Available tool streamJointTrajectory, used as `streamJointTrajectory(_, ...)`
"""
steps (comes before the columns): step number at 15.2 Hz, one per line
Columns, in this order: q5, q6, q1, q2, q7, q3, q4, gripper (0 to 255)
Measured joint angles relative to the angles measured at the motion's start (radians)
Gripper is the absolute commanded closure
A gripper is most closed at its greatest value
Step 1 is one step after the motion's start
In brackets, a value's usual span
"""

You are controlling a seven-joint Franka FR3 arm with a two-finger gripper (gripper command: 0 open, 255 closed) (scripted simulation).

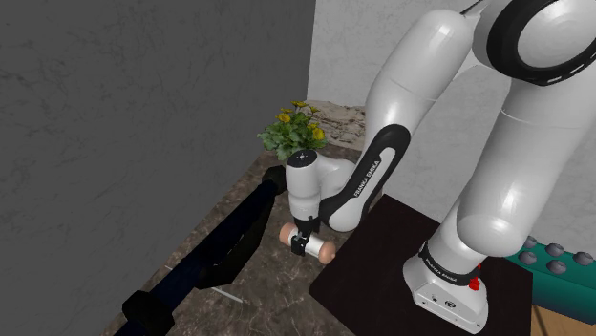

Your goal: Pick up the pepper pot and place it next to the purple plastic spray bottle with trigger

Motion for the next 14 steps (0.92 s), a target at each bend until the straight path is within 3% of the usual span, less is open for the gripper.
streamJointTrajectory(4,-0.004,0.002,0.001,0.004,0.003,-0.002,0.001,0)
streamJointTrajectory(5,-0.004,0.002,0.001,0.004,0.003,-0.002,0.001,255)
streamJointTrajectory(14,-0.005,0.002,0.000,0.003,0.003,-0.003,0.001,255)
